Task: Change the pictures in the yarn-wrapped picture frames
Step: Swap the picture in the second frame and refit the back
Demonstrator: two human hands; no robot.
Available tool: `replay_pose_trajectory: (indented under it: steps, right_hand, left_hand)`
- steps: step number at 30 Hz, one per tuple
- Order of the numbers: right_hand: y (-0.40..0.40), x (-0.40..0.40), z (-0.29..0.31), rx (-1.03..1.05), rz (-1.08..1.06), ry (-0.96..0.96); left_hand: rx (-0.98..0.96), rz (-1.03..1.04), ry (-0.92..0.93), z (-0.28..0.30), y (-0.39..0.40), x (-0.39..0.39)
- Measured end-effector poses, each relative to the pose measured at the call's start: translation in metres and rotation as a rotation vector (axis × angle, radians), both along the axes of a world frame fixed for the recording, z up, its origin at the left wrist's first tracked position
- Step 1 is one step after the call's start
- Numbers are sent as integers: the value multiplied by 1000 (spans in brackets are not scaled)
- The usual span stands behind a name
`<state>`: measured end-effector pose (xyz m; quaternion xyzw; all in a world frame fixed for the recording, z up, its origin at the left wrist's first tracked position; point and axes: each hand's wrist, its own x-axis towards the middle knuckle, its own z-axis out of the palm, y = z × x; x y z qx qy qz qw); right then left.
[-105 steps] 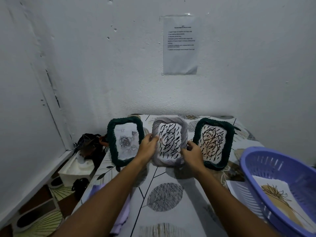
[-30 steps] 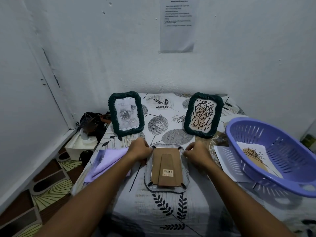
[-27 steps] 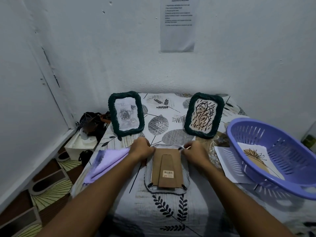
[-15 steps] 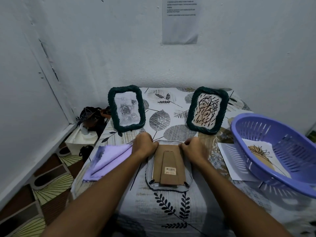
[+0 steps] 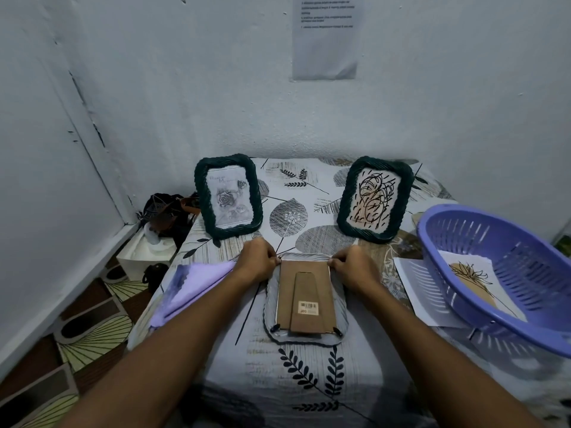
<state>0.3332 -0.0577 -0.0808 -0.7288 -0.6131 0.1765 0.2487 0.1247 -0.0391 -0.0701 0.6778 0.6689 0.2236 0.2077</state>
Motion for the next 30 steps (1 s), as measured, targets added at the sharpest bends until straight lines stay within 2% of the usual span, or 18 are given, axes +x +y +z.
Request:
replay_pose_trajectory:
  steps: [10,13,17,23,30]
  right_hand:
    - [-15,-5,5,-30,32,107]
    - [-26,-15,7,-72,14,45]
    - [-43,-25,5,-79,14,-84]
    - [-76,-20,6,-79,36,-112]
    - [-117,-15,4,-46,88,-144]
  left_hand:
    - [-51,35,-11,8,-23,1]
    - [-80,20,-44,13,-38,6]
    - [-104,-22,42,14,-55,12]
    - [-84,-79,31,12,-84,8]
    - [-75,-58,104,2,-113,3]
